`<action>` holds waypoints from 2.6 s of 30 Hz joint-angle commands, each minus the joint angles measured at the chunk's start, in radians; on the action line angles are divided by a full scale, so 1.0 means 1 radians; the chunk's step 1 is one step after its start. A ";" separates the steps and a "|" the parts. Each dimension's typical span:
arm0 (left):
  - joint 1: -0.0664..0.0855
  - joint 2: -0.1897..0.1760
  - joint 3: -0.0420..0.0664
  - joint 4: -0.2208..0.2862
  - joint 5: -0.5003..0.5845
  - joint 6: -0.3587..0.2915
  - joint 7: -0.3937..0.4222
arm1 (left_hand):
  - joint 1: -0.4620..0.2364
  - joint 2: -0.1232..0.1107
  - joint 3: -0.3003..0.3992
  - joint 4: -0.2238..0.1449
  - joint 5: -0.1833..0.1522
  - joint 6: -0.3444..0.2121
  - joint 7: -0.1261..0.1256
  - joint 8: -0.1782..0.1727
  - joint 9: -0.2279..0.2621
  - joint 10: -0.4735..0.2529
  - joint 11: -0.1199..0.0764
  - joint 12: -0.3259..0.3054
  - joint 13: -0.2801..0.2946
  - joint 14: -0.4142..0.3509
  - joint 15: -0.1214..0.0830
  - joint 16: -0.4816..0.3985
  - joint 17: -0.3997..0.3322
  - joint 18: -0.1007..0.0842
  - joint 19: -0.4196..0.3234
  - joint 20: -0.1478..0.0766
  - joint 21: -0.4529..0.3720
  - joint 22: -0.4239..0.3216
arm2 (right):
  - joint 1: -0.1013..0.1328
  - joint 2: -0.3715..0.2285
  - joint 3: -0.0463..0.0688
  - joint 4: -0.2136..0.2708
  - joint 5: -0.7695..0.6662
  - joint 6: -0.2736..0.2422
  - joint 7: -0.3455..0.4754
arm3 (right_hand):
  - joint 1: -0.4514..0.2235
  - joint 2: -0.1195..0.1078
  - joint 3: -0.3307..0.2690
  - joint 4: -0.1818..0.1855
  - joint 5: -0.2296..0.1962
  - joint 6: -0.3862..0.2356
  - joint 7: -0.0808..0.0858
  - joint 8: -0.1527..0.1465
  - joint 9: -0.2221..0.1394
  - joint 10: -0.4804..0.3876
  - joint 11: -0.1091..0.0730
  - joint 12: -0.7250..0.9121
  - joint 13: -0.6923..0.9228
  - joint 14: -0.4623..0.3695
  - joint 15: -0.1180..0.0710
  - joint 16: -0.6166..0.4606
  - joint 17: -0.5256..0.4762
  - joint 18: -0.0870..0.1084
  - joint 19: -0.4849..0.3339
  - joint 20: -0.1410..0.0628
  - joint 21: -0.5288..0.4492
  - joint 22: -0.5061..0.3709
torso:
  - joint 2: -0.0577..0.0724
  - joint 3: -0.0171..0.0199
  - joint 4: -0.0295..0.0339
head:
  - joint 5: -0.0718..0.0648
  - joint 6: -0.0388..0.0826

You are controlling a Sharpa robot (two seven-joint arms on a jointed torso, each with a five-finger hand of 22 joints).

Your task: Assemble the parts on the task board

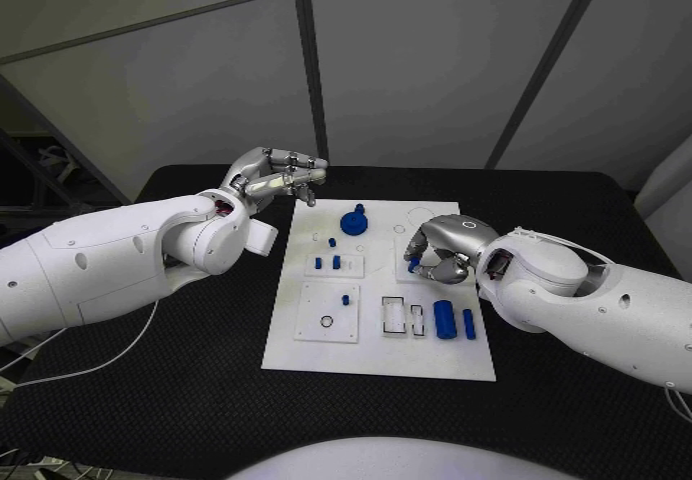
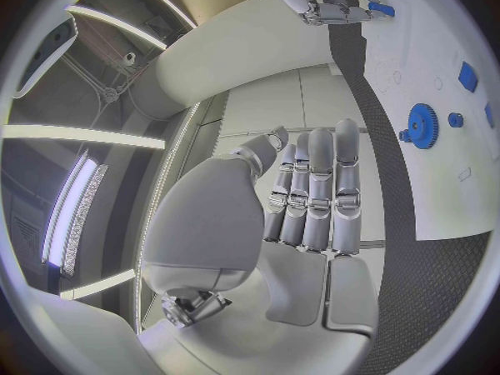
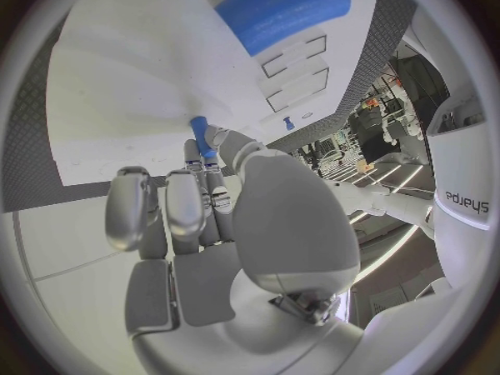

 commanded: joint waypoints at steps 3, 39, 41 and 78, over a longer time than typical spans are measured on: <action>0.001 0.000 0.001 0.002 0.001 0.012 -0.001 | -0.003 0.009 -0.007 -0.001 0.000 0.000 0.005 0.006 -0.001 -0.009 0.001 0.003 0.001 -0.003 0.001 -0.003 -0.001 -0.002 -0.007 0.003 -0.003 -0.001 | -0.002 0.001 -0.002 0.001 -0.020 -0.004 -0.011 | 0.004 0.022 0.007 -0.003 -0.010 0.021 -0.003 0.011 0.006 0.021 -0.004 0.010 0.006 0.022 -0.011 0.006 0.001 -0.016 0.013 -0.004 0.012 0.055 | 0.000 -0.0001 -0.0002 | 0.001 -0.001; 0.001 0.023 0.001 -0.015 0.001 0.016 0.002 | -0.003 0.012 -0.008 0.000 0.000 0.000 0.005 0.006 -0.001 -0.010 0.001 0.004 0.002 -0.003 0.001 -0.004 -0.003 -0.002 -0.007 0.003 -0.005 -0.002 | -0.006 0.128 0.025 0.166 0.123 -0.146 0.084 | 0.029 0.035 0.024 -0.024 -0.012 0.054 -0.006 0.024 0.020 0.058 -0.012 0.013 0.026 0.026 -0.020 0.015 0.001 -0.026 0.043 -0.015 0.042 0.090 | 0.002 -0.0009 0.0023 | 0.022 -0.003; 0.001 0.025 0.001 -0.015 0.001 0.016 0.002 | -0.003 0.012 -0.008 0.000 0.000 0.000 0.005 0.006 -0.001 -0.010 0.001 0.004 0.002 -0.003 0.001 -0.004 -0.003 -0.002 -0.007 0.003 -0.005 -0.002 | -0.009 0.147 0.009 0.157 0.128 -0.138 0.091 | 0.028 0.035 0.024 -0.024 -0.011 0.053 -0.006 0.023 0.020 0.057 -0.012 0.012 0.027 0.026 -0.019 0.015 0.001 -0.026 0.042 -0.015 0.041 0.089 | 0.002 -0.0013 0.0021 | 0.023 -0.004; 0.001 0.030 0.001 -0.018 0.001 0.019 0.003 | -0.004 0.014 -0.009 0.001 0.000 -0.001 0.005 0.007 -0.001 -0.011 0.001 0.005 0.002 -0.003 0.001 -0.004 -0.004 -0.002 -0.006 0.003 -0.006 -0.003 | -0.055 0.207 -0.063 0.054 0.092 -0.025 0.099 | 0.028 0.034 0.025 -0.026 -0.004 0.050 -0.004 0.021 0.020 0.055 -0.011 0.008 0.028 0.025 -0.018 0.015 -0.001 -0.025 0.041 -0.015 0.041 0.089 | 0.000 -0.0005 0.0000 | 0.042 -0.025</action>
